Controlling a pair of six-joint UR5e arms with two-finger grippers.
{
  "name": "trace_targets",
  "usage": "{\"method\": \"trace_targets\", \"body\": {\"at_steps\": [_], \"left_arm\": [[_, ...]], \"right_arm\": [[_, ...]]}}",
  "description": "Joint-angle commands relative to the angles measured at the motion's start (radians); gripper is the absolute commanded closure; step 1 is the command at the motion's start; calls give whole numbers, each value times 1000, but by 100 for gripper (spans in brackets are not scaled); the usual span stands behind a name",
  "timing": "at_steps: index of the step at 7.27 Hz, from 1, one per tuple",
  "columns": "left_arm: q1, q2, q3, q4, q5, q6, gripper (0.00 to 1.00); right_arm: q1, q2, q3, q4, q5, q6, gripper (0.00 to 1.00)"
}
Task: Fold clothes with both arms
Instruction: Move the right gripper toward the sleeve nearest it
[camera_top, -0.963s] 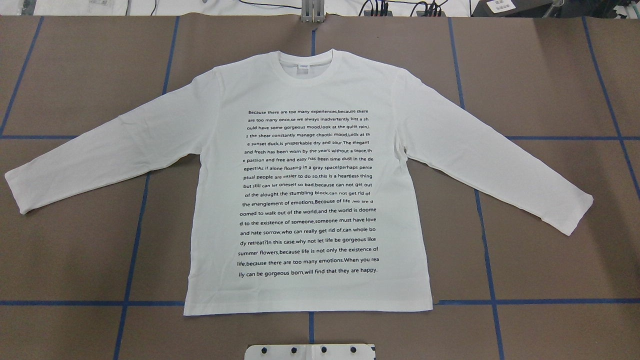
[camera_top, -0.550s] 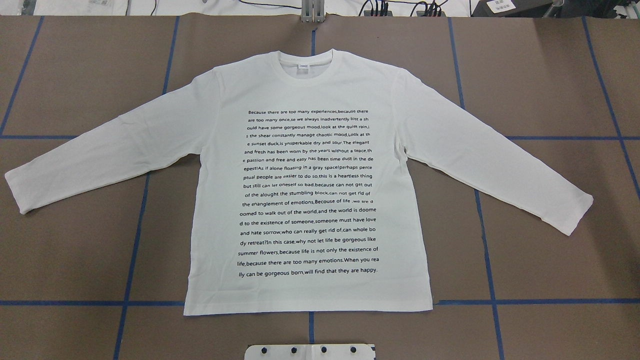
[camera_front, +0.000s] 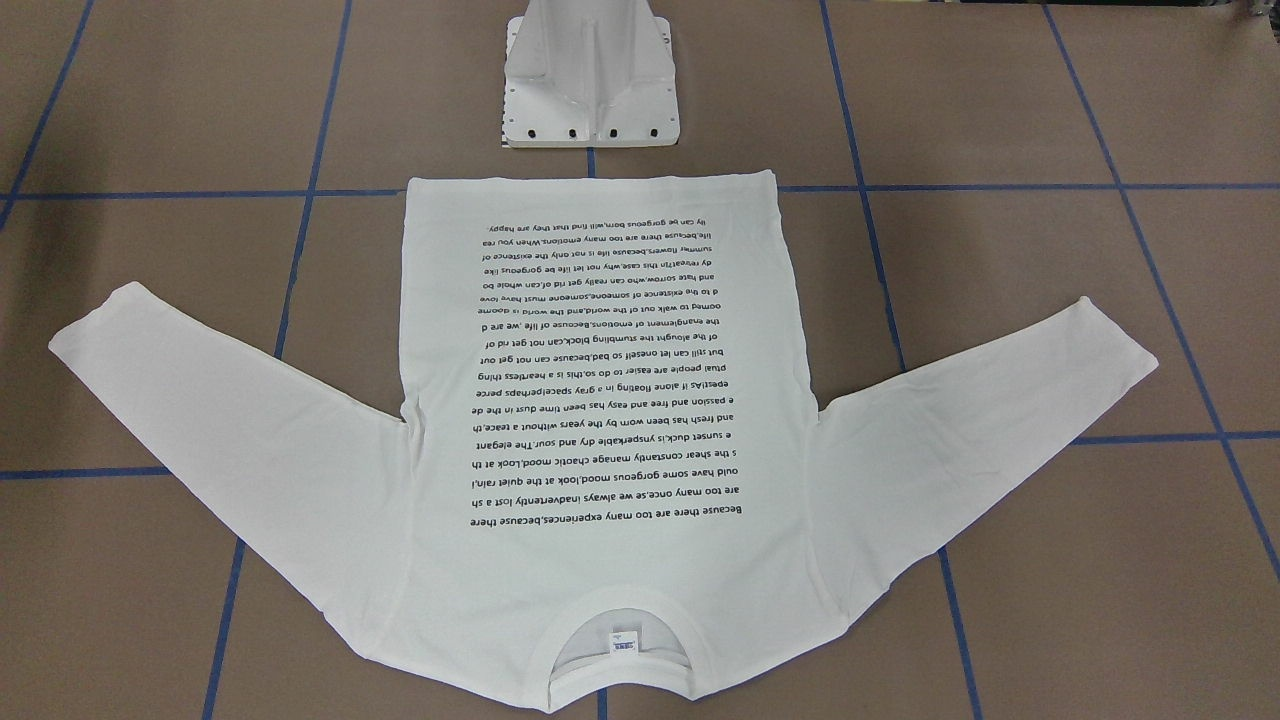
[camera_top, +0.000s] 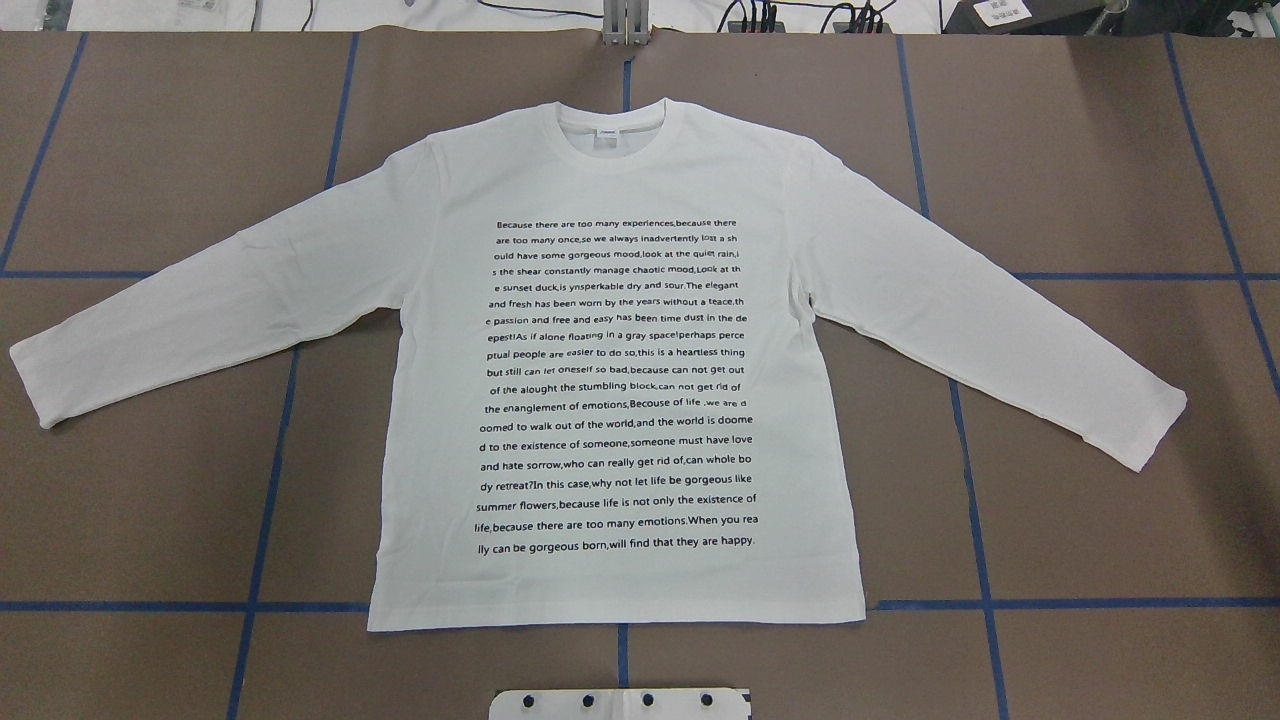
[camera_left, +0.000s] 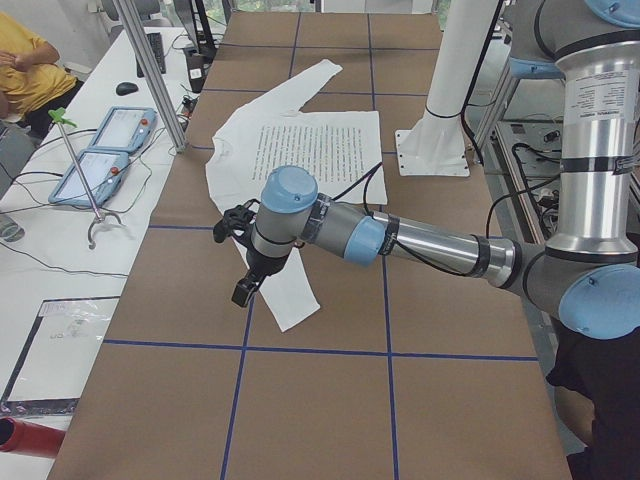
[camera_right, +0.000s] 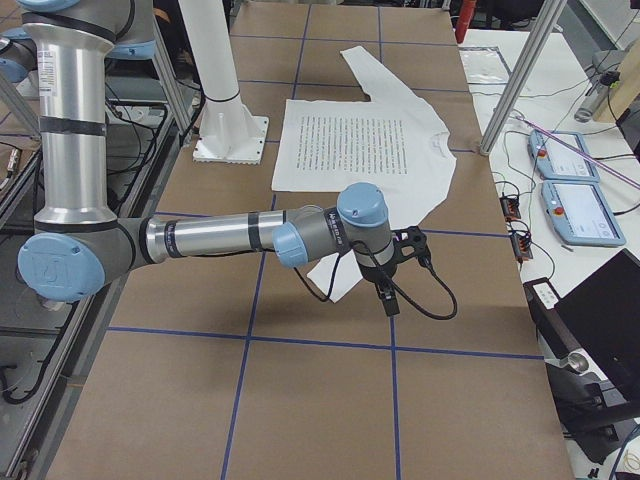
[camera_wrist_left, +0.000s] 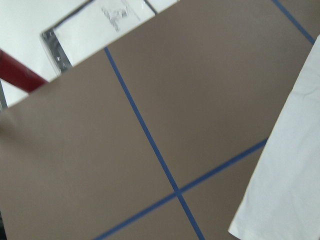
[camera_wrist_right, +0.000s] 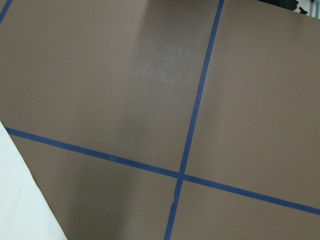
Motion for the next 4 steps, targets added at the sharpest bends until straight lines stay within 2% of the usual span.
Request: {"method": "trace_targets", "body": {"at_steps": [1, 2, 3, 4], "left_arm": [[1, -14, 27, -59, 5, -93, 0], [1, -8, 26, -59, 2, -92, 0], [1, -4, 23, -59, 2, -92, 0], [1, -1, 19, -60, 2, -90, 0]], "right_arm": [[-77, -6, -44, 147, 36, 181, 0], [-171, -45, -44, 330, 13, 438, 0], [-284, -109, -44, 560, -90, 664, 0], [-420, -174, -46, 688, -220, 784, 0]]}}
